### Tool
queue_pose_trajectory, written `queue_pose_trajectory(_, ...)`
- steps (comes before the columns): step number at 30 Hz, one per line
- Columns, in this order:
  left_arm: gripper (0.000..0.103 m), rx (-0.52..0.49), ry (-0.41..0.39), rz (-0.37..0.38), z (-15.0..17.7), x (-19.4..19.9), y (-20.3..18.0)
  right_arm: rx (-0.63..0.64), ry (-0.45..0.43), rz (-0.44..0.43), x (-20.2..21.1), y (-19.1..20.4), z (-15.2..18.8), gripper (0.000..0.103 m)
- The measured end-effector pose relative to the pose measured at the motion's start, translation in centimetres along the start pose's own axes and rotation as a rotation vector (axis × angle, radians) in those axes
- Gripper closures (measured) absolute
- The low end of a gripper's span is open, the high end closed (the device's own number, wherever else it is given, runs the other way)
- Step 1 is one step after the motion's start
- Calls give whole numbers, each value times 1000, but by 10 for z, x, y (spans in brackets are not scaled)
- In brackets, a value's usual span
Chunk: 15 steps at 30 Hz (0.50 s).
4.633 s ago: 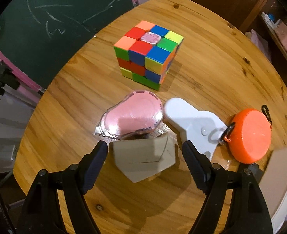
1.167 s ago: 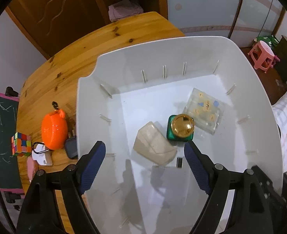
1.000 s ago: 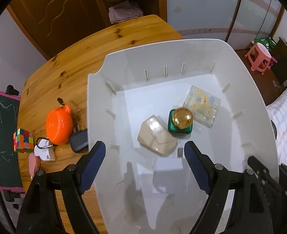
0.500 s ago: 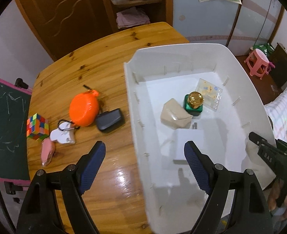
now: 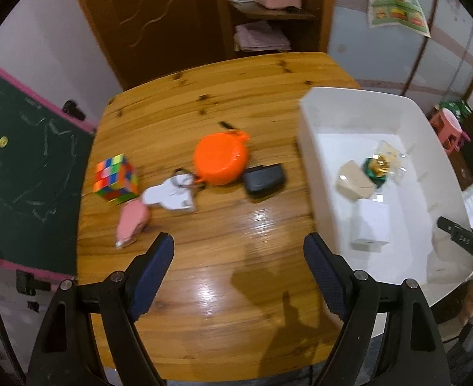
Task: Organize rigid objects
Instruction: 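Withdraw the left tool from the bin toward the pink oval case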
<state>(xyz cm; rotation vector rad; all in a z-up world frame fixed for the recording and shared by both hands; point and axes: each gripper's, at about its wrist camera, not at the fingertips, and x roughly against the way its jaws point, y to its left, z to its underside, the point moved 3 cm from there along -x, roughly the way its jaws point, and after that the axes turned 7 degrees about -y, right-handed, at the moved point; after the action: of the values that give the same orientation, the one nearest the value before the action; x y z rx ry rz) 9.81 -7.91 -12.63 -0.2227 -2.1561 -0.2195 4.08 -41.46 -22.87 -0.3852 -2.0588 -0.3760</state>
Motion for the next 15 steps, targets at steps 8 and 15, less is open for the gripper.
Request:
queue_pose_trajectory(8,18,50,2,-39,14,1,47,2,11,1,-2,-1,1,89)
queue_pose_trajectory(15,18,116,-30,-102,17,-2,97,17,19,8,-3,-1,1,89)
